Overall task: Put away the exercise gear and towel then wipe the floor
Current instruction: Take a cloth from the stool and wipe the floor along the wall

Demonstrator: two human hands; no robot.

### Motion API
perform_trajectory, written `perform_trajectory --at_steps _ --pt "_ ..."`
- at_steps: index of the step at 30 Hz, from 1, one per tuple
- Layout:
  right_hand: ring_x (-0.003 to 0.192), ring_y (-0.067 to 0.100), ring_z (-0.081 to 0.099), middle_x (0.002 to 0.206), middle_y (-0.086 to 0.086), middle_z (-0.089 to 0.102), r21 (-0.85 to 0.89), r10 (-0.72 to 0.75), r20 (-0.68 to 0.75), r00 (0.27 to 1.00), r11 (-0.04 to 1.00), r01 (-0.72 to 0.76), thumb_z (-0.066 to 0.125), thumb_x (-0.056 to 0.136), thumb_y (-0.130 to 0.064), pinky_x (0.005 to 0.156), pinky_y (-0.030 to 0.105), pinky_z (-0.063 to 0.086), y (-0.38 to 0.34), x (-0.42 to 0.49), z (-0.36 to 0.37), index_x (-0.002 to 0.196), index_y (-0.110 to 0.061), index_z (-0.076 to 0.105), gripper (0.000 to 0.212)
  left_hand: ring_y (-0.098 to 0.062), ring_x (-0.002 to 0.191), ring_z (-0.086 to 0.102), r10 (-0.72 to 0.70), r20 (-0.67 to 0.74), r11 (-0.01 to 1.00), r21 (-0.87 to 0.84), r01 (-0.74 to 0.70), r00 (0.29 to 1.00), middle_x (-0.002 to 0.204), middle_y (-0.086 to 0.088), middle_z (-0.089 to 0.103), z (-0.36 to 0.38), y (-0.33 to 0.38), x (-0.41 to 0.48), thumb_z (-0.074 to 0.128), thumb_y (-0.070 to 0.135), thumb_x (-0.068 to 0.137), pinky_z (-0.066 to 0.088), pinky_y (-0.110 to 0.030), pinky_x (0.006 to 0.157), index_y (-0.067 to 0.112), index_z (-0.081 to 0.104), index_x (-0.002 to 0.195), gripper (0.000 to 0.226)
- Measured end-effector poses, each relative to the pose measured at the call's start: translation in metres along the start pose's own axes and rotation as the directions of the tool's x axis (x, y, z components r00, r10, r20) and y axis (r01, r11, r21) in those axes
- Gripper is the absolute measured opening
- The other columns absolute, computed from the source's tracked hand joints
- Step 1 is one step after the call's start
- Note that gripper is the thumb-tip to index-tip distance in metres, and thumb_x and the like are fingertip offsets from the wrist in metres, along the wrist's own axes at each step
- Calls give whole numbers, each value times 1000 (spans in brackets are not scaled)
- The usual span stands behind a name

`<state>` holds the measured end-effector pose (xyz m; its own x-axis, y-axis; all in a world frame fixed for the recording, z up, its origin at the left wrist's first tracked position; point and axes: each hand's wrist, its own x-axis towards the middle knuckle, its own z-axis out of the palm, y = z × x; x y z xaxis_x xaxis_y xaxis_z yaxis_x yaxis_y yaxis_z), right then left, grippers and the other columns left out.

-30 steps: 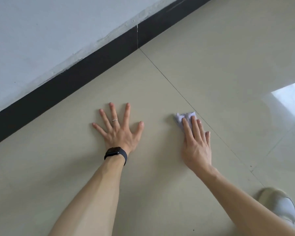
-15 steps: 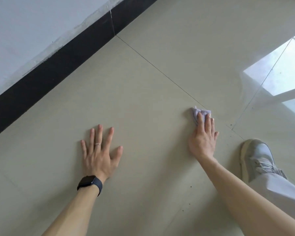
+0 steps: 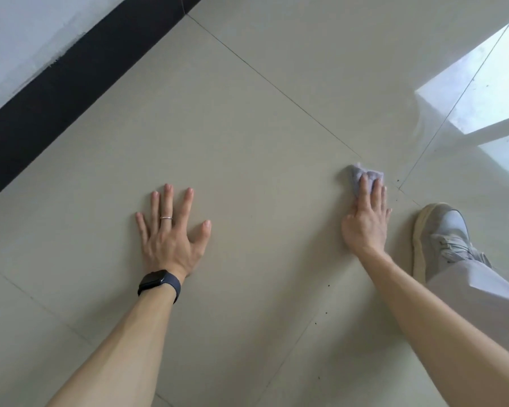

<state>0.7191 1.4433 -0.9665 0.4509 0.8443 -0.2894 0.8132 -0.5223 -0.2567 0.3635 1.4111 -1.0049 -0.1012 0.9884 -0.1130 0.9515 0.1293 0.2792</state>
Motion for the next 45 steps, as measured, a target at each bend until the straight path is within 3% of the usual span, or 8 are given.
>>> perform_trajectory --at_steps 8,14,18,24,29,33,40,45 --pt "152 18 14 164 -1 18 -63 -813 348 467 476 877 39 91 -15 118 48 23 19 -130 37 155 -34 24 68 -20 152 5 0 -3 1000 -31 0 1000 165 4 8 -1 0 2 38 61 89 5 -55 121 38 25 154 70" --pt "153 16 -4 166 -5 0 -7 -244 78 967 969 246 35 94 -7 122 53 6 -32 -38 25 157 -37 11 73 -21 152 -1 17 49 1000 -16 -16 999 166 3 2 -2 1 2 35 63 89 1 -55 120 38 17 155 72" --pt "153 15 -5 166 -4 1 -10 -289 26 957 957 289 40 90 -7 122 52 4 -74 -83 57 157 -35 12 78 -18 152 -7 52 129 992 -118 -37 990 165 5 -6 -17 -16 2 33 63 90 -1 -53 120 42 13 155 71" --pt "152 15 14 165 -5 15 -1 -898 361 252 270 963 36 86 -13 120 52 18 -80 -122 71 154 -37 25 74 -21 152 -7 -188 48 981 63 185 981 165 2 -10 -46 -94 -2 19 65 91 0 -57 119 40 7 156 70" --pt "152 12 -1 166 -9 1 -77 -516 186 836 841 536 33 97 -11 122 53 6 -120 -24 43 156 -41 13 69 -22 152 -2 -306 21 951 57 304 952 165 2 -8 -45 -126 2 15 70 89 6 -60 119 40 6 156 73" --pt "152 13 -5 166 -7 -1 -11 -337 105 936 940 340 27 103 -24 123 50 2 -147 -34 56 157 -39 8 58 -22 152 4 -312 -39 948 60 314 949 165 4 -2 -40 -127 2 20 69 90 10 -58 119 41 10 155 71" --pt "151 12 16 164 -6 18 -92 -916 375 144 118 989 44 101 -27 120 52 21 -139 -34 63 155 -37 24 58 -19 152 4 -321 -52 947 18 322 946 165 8 -1 -41 -127 3 26 68 89 9 -55 120 45 13 154 70" --pt "152 12 -1 166 -8 -1 -133 -521 171 836 829 544 23 104 -48 122 53 3 -193 50 45 156 -39 7 56 -19 152 5 -328 -45 944 31 330 944 165 8 1 -41 -128 4 28 67 88 7 -54 121 45 13 154 71"
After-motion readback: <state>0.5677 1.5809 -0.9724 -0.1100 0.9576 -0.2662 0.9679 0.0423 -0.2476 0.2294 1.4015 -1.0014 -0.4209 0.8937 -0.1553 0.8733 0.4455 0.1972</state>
